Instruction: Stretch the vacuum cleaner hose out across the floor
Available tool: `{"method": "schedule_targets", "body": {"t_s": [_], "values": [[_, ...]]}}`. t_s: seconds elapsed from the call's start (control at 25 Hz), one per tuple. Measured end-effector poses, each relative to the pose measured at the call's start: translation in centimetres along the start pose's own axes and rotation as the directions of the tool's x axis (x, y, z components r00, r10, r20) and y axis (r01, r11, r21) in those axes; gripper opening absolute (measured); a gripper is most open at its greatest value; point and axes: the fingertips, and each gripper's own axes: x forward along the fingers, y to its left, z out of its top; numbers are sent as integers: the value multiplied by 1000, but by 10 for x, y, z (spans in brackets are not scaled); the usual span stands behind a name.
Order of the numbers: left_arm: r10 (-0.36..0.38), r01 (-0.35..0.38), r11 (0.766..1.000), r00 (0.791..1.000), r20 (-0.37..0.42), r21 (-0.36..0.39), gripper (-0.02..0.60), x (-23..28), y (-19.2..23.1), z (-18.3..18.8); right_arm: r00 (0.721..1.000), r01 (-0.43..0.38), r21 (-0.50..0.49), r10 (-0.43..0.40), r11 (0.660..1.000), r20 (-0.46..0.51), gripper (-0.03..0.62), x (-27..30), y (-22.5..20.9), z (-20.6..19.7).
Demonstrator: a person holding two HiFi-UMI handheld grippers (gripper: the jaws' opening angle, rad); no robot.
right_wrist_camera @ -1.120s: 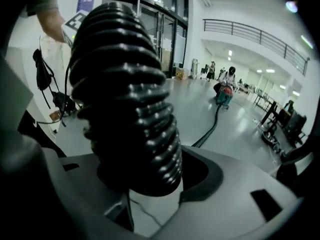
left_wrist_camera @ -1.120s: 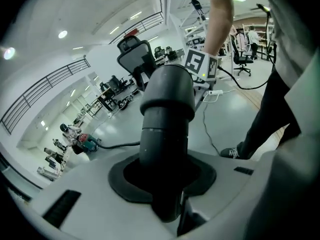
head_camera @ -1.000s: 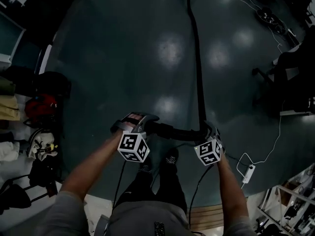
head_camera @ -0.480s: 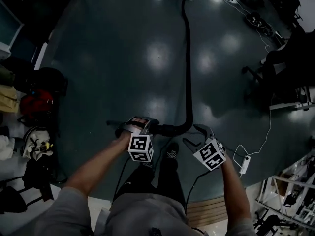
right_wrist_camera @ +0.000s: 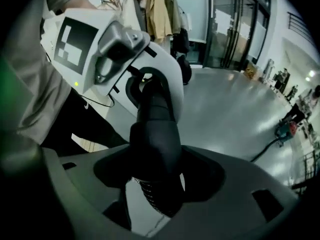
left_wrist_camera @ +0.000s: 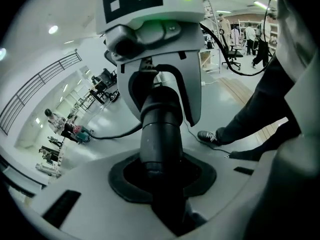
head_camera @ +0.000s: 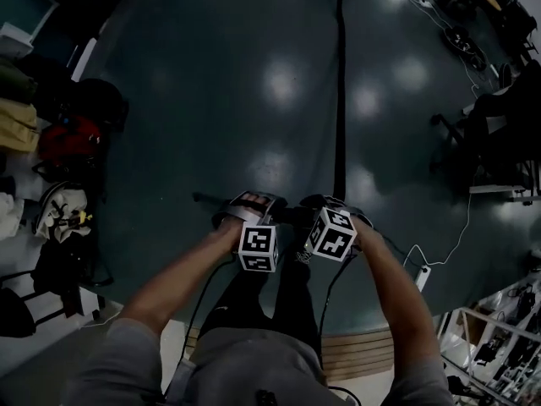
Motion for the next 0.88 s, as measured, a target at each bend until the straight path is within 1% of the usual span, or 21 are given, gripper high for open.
{"method": "schedule_targets", "body": {"t_s": [0.08, 0.12, 0.16, 0.24, 0.32, 0.4, 0.44, 0.48, 0.52, 0.56, 0.6, 0.64, 0.68, 0.72, 0.76, 0.8, 0.88], "values": [[-5, 6, 999, 1000, 18, -44, 117, -3, -5, 2, 998, -20, -109, 14, 994, -62, 265, 3, 5, -1], [-7, 9, 998, 1000, 26, -63, 117, -5, -8, 5, 996, -19, -157, 6, 987, -86, 223, 3, 6, -1], [-7, 9, 997, 1000, 31, -77, 118, -7, -10, 7, 995, -16, -184, -2, 983, -98, 207, 2, 8, -3], [6, -2, 996, 999, 50, -94, 118, -10, -14, 12, 996, -11, -183, -5, 983, -86, 204, 2, 14, -6], [44, -37, 993, 997, 64, -112, 118, -8, -16, 14, 998, -3, -158, -7, 987, -64, 202, 3, 18, -9], [91, -82, 982, 995, 46, -171, 122, -6, -16, 7, 998, 11, -129, -17, 992, -52, 201, 3, 20, -15], [107, -99, 971, 994, 25, -216, 147, -6, -17, -1, 998, 20, -117, -26, 993, -51, 201, 3, 21, -21], [116, -112, 958, 993, 0, -265, 192, -7, -19, -11, 998, 32, -107, -38, 994, -53, 201, 3, 21, -28], [118, -120, 942, 993, -25, -314, 247, -8, -23, -23, 997, 45, -100, -50, 994, -56, 201, 2, 22, -36], [115, -124, 921, 992, -47, -369, 267, -9, -29, -35, 996, 58, -96, -64, 994, -58, 201, 1, 23, -46], [107, -126, 889, 992, -68, -440, 267, -11, -38, -47, 995, 71, -97, -77, 993, -59, 201, -1, 25, -56], [95, -125, 841, 992, -84, -527, 267, -14, -48, -56, 994, 83, -103, -89, 991, -58, 201, -4, 27, -67], [80, -122, 780, 992, -96, -613, 267, -15, -60, -63, 994, 91, -111, -97, 990, -53, 201, -7, 30, -77], [65, -121, 729, 992, -109, -674, 267, -15, -72, -66, 994, 96, -121, -102, 988, -43, 201, -11, 33, -89], [52, -125, 709, 991, -125, -694, 267, -11, -85, -65, 994, 97, -134, -102, 986, -29, 201, -16, 38, -100], [45, -131, 724, 989, -144, -677, 267, -4, -99, -60, 995, 95, -151, -98, 984, -13, 201, -20, 44, -111], [47, -143, 788, 984, -173, -599, 267, 18, -121, -47, 997, 79, -194, -79, 978, 12, 201, -30, 56, -134]]}}
